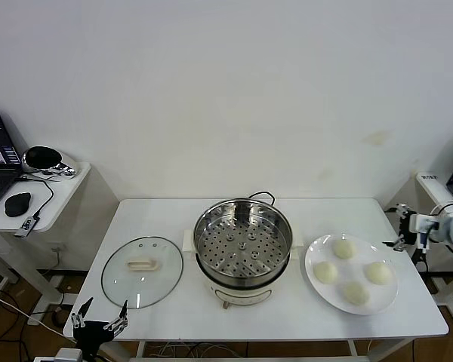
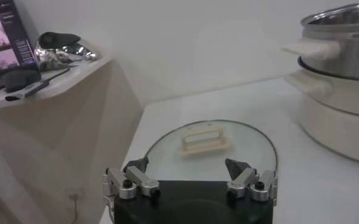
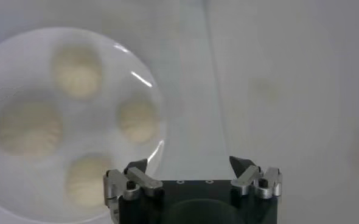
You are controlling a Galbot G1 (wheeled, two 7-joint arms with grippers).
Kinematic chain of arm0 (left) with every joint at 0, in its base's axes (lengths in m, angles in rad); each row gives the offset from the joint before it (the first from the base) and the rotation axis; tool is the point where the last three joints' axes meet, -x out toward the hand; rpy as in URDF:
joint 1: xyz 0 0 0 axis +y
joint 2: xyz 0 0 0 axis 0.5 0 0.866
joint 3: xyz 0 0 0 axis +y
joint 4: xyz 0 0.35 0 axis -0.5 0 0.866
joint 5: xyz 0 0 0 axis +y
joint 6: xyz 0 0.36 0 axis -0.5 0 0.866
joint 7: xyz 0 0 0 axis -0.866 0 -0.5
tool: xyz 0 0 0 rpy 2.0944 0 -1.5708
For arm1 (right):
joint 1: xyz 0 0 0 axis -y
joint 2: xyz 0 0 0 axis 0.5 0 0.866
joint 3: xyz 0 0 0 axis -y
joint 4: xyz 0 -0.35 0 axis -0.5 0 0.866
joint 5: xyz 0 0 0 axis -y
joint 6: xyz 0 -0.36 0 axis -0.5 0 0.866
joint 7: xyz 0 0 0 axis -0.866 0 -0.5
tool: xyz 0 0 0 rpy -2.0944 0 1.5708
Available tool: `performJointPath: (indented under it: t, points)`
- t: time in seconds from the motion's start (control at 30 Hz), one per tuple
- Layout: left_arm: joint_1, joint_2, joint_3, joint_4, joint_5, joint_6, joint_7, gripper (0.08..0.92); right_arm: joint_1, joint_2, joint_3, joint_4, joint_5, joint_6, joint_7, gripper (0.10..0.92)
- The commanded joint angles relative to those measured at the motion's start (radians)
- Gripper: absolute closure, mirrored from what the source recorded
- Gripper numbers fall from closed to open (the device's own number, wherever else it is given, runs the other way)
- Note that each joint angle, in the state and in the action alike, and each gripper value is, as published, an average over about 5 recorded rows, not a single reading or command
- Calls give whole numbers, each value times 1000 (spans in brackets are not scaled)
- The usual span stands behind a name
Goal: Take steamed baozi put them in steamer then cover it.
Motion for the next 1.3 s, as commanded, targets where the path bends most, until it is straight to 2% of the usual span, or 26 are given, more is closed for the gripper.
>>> performJointPath:
  t: [0.03, 0.47, 1.3]
  points:
    - [8, -10, -4, -7, 2, 0, 1, 177, 215, 53, -237, -148, -53, 15, -85, 203]
    - [22, -19, -9, -18, 4, 1, 7, 177, 333, 248, -290, -445, -209, 107, -64, 203]
    - [13, -18, -4, 20, 6, 5, 17, 177, 328, 313, -277, -547, -255, 126, -41, 203]
